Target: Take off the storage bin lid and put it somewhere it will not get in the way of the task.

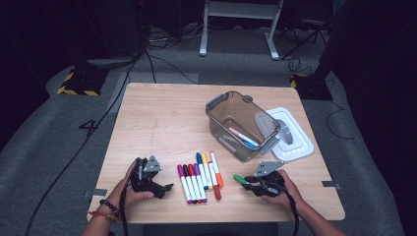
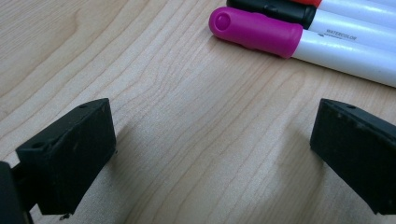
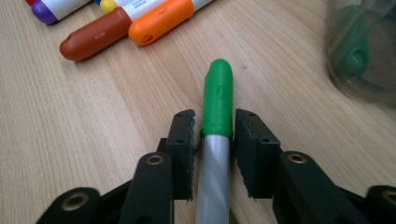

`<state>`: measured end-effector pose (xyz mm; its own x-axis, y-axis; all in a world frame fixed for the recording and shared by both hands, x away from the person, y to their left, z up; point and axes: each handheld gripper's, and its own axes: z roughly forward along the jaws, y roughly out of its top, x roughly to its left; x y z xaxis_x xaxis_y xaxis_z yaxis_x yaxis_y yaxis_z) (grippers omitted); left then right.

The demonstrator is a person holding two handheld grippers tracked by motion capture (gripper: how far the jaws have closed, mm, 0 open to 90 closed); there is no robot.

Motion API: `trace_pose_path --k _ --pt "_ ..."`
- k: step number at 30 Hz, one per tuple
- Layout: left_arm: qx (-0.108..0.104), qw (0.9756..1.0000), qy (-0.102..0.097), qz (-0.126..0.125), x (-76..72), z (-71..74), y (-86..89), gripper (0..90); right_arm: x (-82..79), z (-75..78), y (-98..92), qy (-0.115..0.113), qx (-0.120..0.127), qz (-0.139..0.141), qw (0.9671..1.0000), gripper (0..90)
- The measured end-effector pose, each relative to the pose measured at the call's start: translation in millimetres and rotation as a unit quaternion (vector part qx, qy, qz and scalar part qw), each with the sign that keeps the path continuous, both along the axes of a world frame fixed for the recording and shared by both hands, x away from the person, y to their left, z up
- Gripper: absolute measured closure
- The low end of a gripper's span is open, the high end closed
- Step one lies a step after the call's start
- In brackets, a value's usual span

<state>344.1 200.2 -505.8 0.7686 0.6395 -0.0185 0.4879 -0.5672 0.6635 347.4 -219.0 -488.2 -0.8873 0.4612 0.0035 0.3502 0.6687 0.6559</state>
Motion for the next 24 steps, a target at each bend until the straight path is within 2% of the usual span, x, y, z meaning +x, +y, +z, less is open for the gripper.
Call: trace_pose_path --k 6,8,9,11,16,18,19,24 --pt "0.0 1.0 0.0 0.0 0.0 0.0 0.0 0.5 2.3 -1.3 4.7 -0.007 0.004 0.001 1.0 66.7" --pt "0.0 1.0 0.0 0.0 0.0 0.0 0.0 0.5 3.5 -1.5 6.0 -0.009 0.004 0.0 1.0 69.4" --pt "0.001 1.0 0.0 0.0 0.0 0.0 0.1 0.5 3.7 -1.4 7.8 -0.015 0.002 0.004 0.9999 73.9" --pt "0.0 1.0 0.0 0.001 -0.2 0.0 0.0 0.5 2.4 -0.6 9.7 -0.023 -0.006 0.008 0.9997 74.3" --pt "0.0 1.0 0.0 0.001 -0.2 0.0 0.0 0.5 1.0 0.2 9.3 -0.023 -0.009 0.012 0.9996 74.4" --pt "0.0 1.0 0.0 0.001 -0.2 0.0 0.0 0.5 0.1 3.7 6.9 -0.024 -0.001 0.012 0.9996 74.4" --pt "0.0 1.0 0.0 0.001 -0.2 0.0 0.0 0.5 -1.1 9.4 4.1 -0.027 0.011 0.015 0.9995 74.4" --pt "0.001 1.0 0.0 0.001 -0.2 0.1 0.1 0.5 -5.9 17.6 -0.2 -0.031 0.024 0.022 0.999 74.5"
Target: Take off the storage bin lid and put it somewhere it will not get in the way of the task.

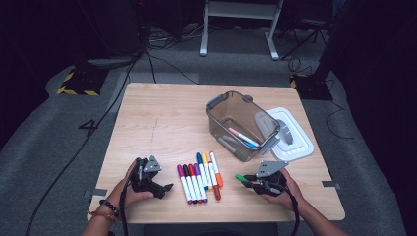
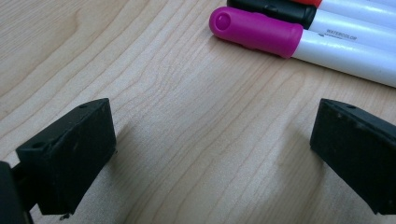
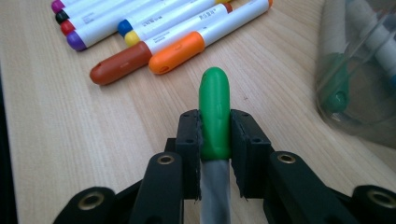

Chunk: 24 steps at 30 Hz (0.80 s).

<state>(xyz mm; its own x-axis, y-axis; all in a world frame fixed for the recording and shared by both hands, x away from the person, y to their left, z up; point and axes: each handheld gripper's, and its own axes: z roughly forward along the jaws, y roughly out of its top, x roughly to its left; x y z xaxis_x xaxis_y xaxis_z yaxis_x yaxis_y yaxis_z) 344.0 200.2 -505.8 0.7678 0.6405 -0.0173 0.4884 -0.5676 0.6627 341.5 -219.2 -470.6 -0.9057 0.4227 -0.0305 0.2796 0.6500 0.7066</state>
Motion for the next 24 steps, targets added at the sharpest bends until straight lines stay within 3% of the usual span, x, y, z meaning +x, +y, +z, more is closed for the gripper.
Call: trace_pose_path --k 5,11,24 --pt "0.0 1.0 0.0 0.0 0.0 0.0 -0.1 0.5 -5.0 9.4 -3.5 -0.011 0.01 0.003 0.9999 74.4" --pt "0.0 1.0 0.0 0.0 0.0 0.0 -0.1 0.5 -7.7 26.3 -8.3 -0.02 0.039 0.005 0.999 74.5" --pt "0.0 1.0 0.0 0.001 -0.2 0.0 -0.1 0.5 -16.7 80.0 -9.8 -0.054 0.077 0.002 0.9955 74.5"
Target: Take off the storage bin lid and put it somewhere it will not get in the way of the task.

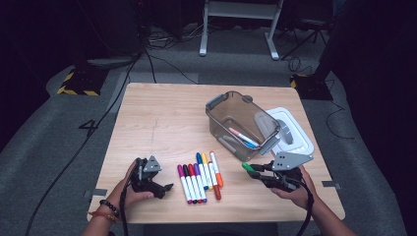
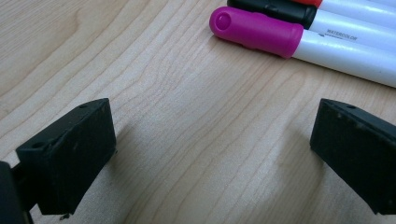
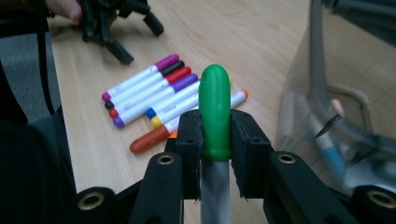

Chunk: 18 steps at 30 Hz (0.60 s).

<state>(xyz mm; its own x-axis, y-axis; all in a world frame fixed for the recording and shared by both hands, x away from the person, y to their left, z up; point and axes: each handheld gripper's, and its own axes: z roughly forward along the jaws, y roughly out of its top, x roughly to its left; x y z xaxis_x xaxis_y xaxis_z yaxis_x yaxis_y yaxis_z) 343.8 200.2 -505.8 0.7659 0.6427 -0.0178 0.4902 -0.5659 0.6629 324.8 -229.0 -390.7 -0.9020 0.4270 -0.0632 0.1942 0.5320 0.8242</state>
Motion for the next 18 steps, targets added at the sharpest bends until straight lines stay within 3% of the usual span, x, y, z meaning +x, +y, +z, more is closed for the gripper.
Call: trace_pose_path --k 1,3,7,11,18 --pt "0.0 1.0 0.0 0.0 0.0 0.0 0.0 0.4 1.5 10.6 -2.2 -0.004 0.011 -0.002 0.9999 74.5" --pt "0.0 1.0 0.0 0.0 0.0 0.0 0.0 0.4 1.7 14.7 -2.8 -0.005 0.014 -0.003 0.9999 74.5" --pt "0.0 1.0 0.0 0.0 0.0 0.0 0.0 0.4 8.6 41.8 -3.7 -0.019 0.025 -0.012 0.9994 74.4" --pt "0.0 1.0 0.0 0.0 0.1 0.0 0.0 0.4 16.7 53.7 -4.4 -0.024 0.035 -0.02 0.9989 74.5" --pt "0.0 1.0 0.0 0.0 0.1 0.0 0.0 0.4 37.8 75.7 0.5 -0.05 0.028 -0.042 0.9974 74.5"
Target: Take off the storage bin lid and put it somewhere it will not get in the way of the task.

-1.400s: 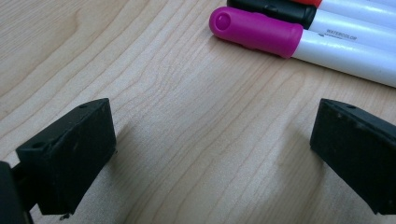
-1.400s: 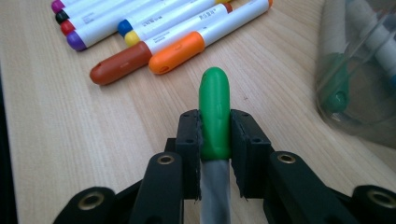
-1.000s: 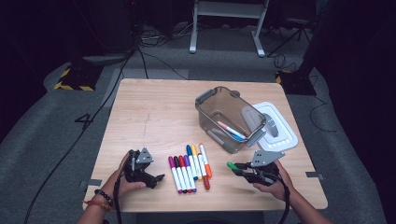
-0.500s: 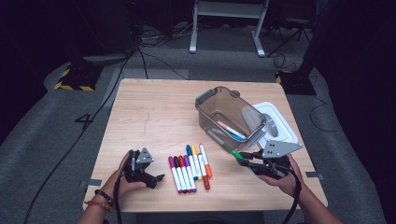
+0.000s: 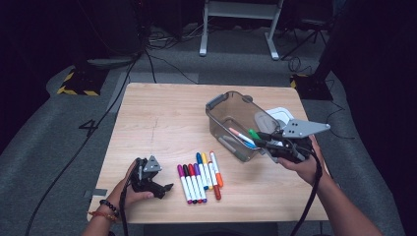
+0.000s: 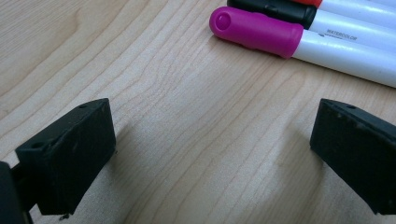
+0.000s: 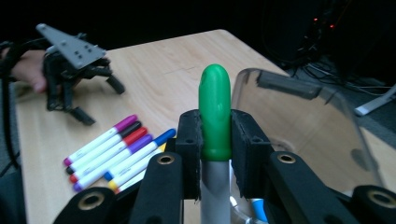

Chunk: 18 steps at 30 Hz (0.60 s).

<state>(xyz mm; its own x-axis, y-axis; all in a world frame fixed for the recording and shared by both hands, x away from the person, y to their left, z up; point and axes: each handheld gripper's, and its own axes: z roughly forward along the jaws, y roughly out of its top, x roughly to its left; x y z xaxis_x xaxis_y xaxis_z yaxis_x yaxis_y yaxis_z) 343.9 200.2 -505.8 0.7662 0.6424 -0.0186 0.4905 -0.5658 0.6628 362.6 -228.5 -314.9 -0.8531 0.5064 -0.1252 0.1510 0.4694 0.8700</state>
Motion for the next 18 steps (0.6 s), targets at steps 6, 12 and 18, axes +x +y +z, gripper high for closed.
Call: trace_pose_path --k 6,12,18 --pt "0.0 1.0 0.0 0.0 0.0 0.0 0.0 0.4 26.7 11.8 6.4 -0.001 -0.005 -0.024 0.9997 74.5" --pt "0.0 1.0 0.0 0.0 0.0 0.0 0.0 0.4 52.8 9.7 18.5 0.01 -0.019 -0.041 0.9989 74.5" --pt "0.0 1.0 0.0 -0.001 0.2 0.0 0.0 0.3 78.1 2.7 32.7 0.029 -0.04 -0.053 0.9973 74.4"
